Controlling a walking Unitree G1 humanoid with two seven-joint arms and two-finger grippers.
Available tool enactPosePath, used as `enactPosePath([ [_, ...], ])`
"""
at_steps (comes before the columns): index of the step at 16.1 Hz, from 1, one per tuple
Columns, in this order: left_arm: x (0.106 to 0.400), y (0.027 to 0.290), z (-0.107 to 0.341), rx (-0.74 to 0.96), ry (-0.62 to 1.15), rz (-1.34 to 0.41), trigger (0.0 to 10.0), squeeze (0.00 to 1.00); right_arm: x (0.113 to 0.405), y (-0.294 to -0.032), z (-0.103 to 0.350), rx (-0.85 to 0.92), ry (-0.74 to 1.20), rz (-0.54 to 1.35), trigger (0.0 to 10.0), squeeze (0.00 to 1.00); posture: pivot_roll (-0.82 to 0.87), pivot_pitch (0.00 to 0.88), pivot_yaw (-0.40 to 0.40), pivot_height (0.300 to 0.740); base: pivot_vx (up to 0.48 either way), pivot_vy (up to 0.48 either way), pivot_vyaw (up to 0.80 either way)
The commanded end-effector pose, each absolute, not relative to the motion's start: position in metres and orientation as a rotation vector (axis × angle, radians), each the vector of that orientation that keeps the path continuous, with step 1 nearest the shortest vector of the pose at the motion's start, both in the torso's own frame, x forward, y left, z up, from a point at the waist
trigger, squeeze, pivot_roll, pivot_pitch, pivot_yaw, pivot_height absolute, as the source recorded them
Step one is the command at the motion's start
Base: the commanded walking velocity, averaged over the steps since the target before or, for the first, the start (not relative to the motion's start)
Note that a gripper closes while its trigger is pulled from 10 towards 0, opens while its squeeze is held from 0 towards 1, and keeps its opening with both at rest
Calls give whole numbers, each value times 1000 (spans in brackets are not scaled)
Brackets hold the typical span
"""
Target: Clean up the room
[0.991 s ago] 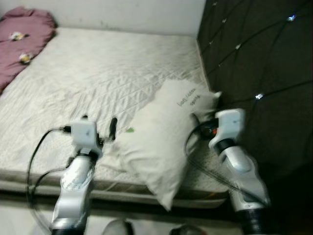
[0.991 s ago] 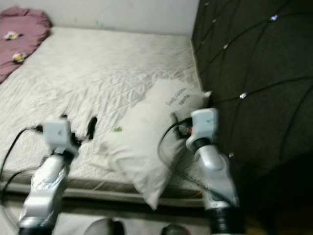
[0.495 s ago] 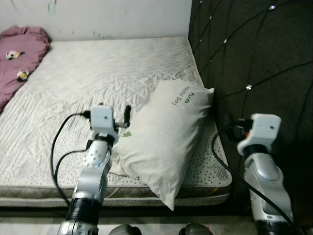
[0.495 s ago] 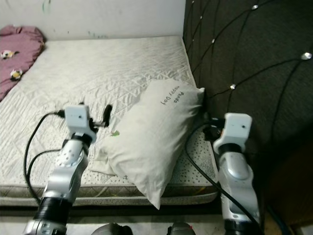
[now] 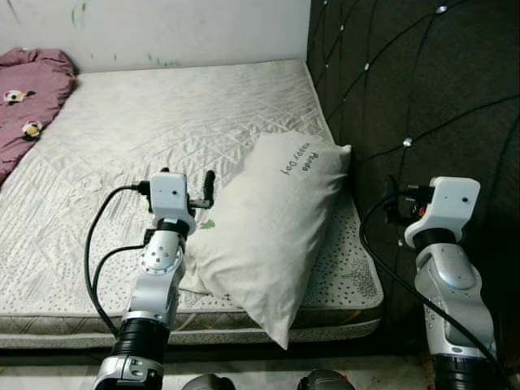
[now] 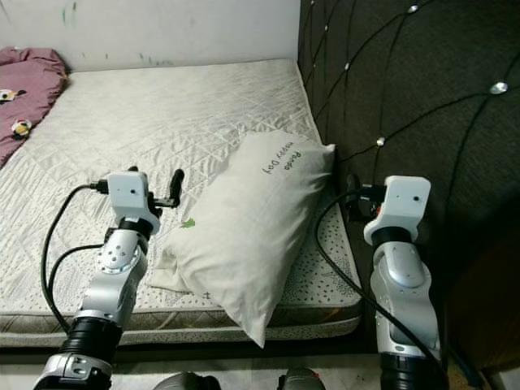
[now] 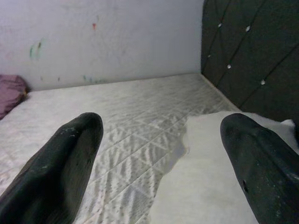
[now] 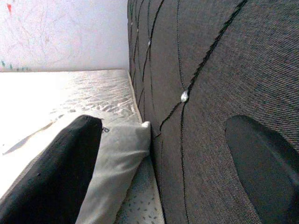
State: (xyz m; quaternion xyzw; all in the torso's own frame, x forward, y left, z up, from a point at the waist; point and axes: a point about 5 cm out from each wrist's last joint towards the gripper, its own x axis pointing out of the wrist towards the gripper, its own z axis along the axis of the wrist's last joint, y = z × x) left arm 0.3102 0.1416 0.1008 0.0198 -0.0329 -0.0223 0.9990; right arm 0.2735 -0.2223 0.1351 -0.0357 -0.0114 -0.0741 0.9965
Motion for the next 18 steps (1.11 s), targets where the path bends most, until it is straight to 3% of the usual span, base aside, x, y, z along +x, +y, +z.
enactPosePath([
  [1, 314, 146, 105, 54, -86, -24, 10000, 0, 274, -223, 133, -66, -12, -142, 10000, 0, -270, 0, 65, 740, 0, 0, 0],
  [7, 322, 143, 108, 66, -102, -48, 10000, 0, 277, -217, 135, -51, -33, -134, 10000, 0, -273, 0, 97, 740, 0, 0, 0],
  [14, 303, 175, 121, 104, -155, 41, 10000, 0, 294, -160, 157, 72, -84, 1, 10000, 0, -72, 0, 1, 740, 0, 0, 0],
  [18, 286, 194, 117, 144, -124, 98, 10000, 0, 302, -150, 161, 96, -85, 27, 10000, 0, 5, 0, -20, 740, 0, 0, 0],
])
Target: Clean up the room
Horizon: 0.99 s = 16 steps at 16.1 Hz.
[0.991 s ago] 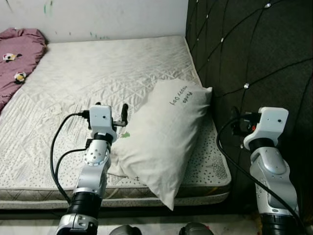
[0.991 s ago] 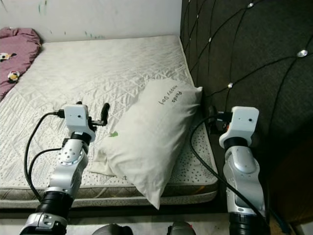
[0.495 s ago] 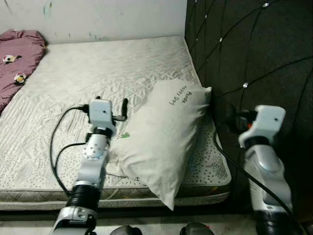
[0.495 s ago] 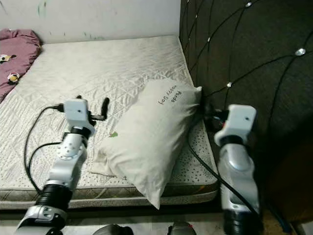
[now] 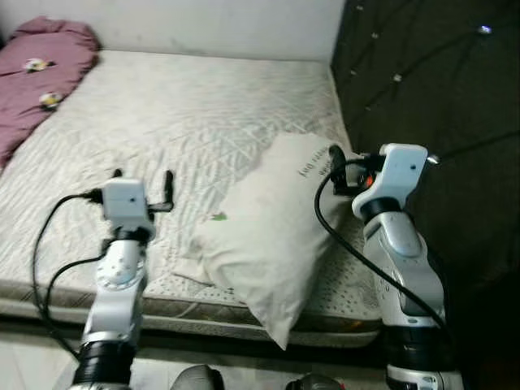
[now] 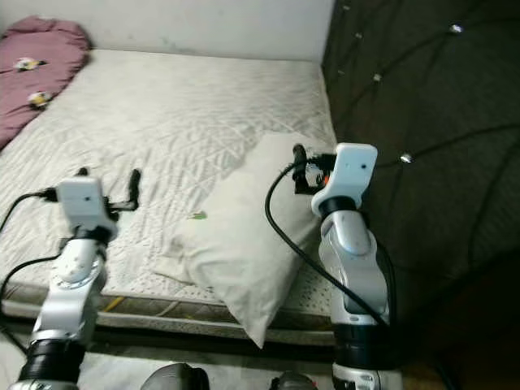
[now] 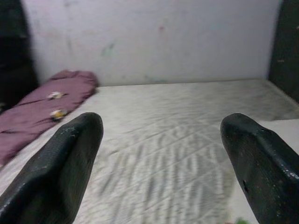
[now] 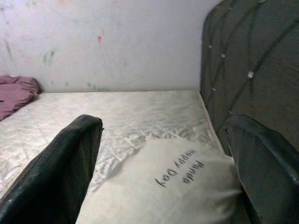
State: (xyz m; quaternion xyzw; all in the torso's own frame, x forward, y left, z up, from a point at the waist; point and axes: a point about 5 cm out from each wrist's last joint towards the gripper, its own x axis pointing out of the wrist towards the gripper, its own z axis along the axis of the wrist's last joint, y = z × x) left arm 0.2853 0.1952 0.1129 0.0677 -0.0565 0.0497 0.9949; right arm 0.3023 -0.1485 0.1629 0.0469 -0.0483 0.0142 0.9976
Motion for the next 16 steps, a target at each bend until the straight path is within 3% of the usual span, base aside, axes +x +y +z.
enactPosePath([
  [1, 282, 199, 116, 151, -116, 111, 10000, 0, 303, -151, 149, 91, -47, 13, 10000, 0, 16, 0, -27, 740, 0, 0, -800],
  [5, 268, 198, 108, 130, -95, 117, 10000, 0, 287, -162, 124, 62, 22, -12, 10000, 0, 2, 0, -30, 740, 0, 0, -739],
  [12, 256, 196, 102, 163, -49, 70, 10000, 0, 255, -175, 102, 73, 67, -64, 10000, 0, -27, 0, 9, 740, 0, 0, 0],
  [16, 248, 197, 103, 175, -36, 77, 10000, 0, 253, -162, 100, 81, 76, -10, 10000, 0, 0, 0, -1, 700, 0, 0, 0],
])
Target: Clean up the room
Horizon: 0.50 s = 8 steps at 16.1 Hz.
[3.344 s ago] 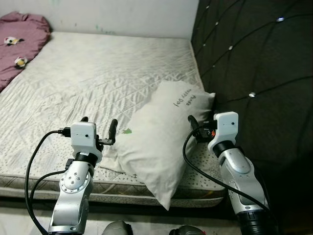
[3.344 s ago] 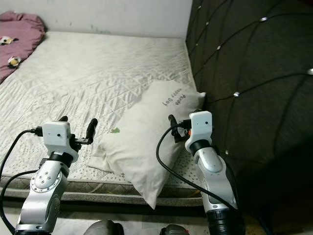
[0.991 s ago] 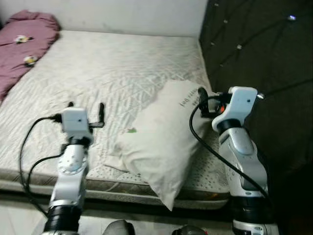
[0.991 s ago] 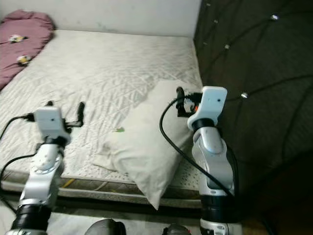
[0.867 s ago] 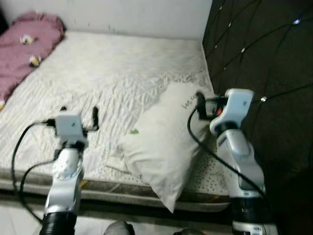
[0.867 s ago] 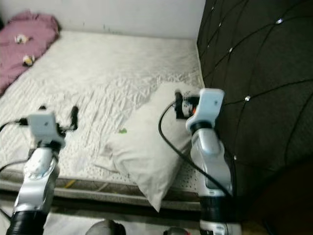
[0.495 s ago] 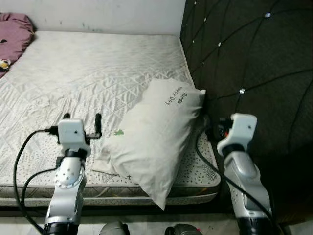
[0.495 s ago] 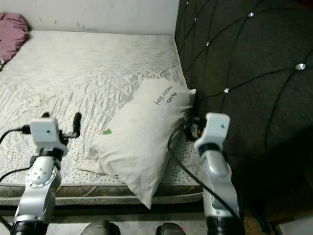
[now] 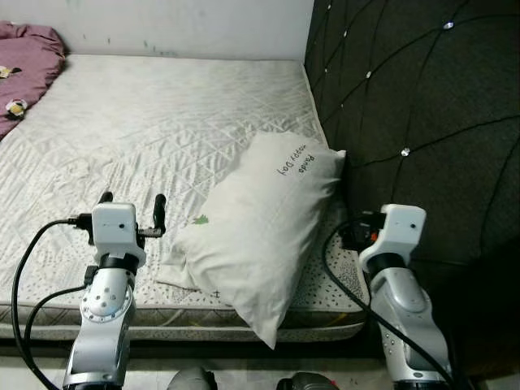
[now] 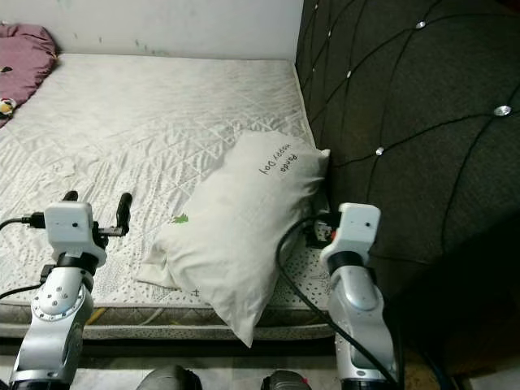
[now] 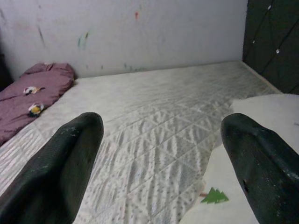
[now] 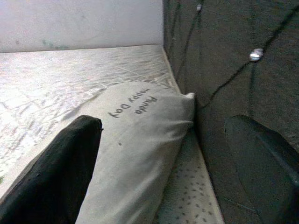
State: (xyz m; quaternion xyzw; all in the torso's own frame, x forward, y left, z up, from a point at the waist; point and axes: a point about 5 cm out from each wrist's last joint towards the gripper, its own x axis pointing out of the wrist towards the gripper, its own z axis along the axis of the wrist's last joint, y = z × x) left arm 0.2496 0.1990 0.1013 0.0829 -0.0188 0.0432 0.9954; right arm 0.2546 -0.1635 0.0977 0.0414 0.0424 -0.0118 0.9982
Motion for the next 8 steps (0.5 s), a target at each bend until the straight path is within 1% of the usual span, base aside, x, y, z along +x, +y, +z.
enactPosePath([
  [1, 248, 196, 103, 175, -35, 73, 10000, 0, 253, -161, 100, 81, 78, -3, 10000, 0, 0, 0, -2, 695, 0, 0, 0],
  [2, 246, 189, 104, 166, -42, 56, 10000, 0, 254, -159, 100, 78, 78, 12, 10000, 0, 4, 0, -3, 680, 0, 0, 0],
  [6, 246, 191, 105, 168, -29, 80, 10000, 0, 258, -161, 100, 75, 70, 11, 10000, 0, 3, 0, 0, 647, 0, 0, 0],
  [8, 247, 190, 105, 174, -28, 74, 10000, 0, 258, -161, 100, 74, 69, 22, 10000, 0, 3, 0, 2, 647, 0, 0, 0],
])
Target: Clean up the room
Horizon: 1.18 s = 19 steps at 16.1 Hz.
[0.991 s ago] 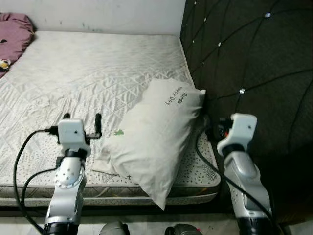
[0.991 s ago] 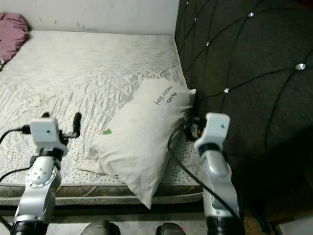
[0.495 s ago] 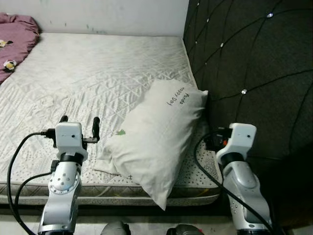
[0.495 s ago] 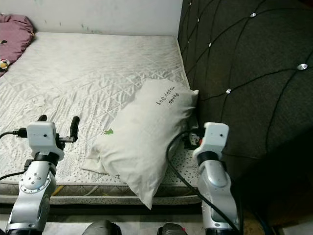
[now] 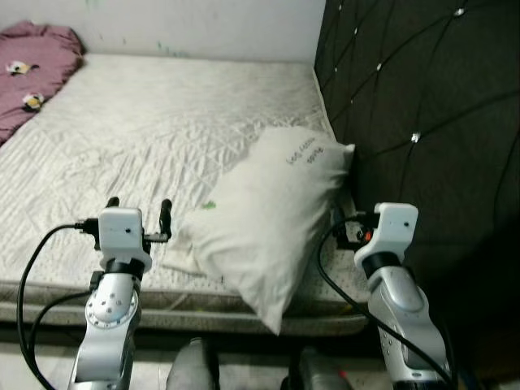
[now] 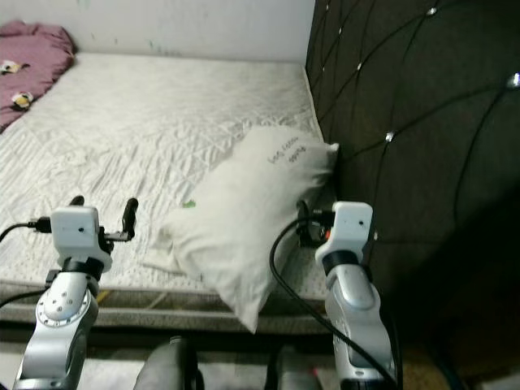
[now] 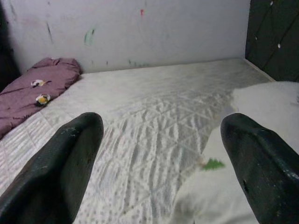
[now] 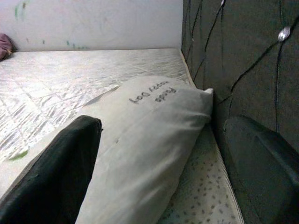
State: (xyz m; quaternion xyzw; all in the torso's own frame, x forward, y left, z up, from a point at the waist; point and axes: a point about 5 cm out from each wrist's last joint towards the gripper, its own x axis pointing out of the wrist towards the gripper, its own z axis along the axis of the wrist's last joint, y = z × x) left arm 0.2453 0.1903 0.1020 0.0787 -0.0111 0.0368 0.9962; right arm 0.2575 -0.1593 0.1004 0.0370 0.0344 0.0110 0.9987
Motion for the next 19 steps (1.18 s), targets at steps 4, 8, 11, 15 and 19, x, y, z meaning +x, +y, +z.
enactPosePath([
  [4, 247, 169, 117, 107, -65, -9, 10000, 0, 259, -158, 98, 48, 71, 59, 10000, 0, 4, 0, -9, 647, 0, 0, 0],
  [8, 247, 172, 111, 100, -38, 17, 10000, 0, 261, -162, 101, 32, 59, 45, 10000, 0, -2, 0, -21, 647, 62, 0, 0],
  [11, 248, 172, 113, 94, -36, 17, 10000, 0, 262, -164, 101, 26, 60, 49, 10000, 0, 0, 0, -27, 647, 270, 0, 0],
  [15, 245, 173, 111, 89, -24, 10, 10000, 0, 262, -161, 101, 25, 60, 55, 10000, 0, -3, 0, -24, 647, 313, 0, 0],
  [19, 245, 172, 111, 89, -22, 9, 10000, 0, 264, -163, 102, 19, 56, 53, 10000, 0, -6, 0, -23, 647, 346, 0, 0],
])
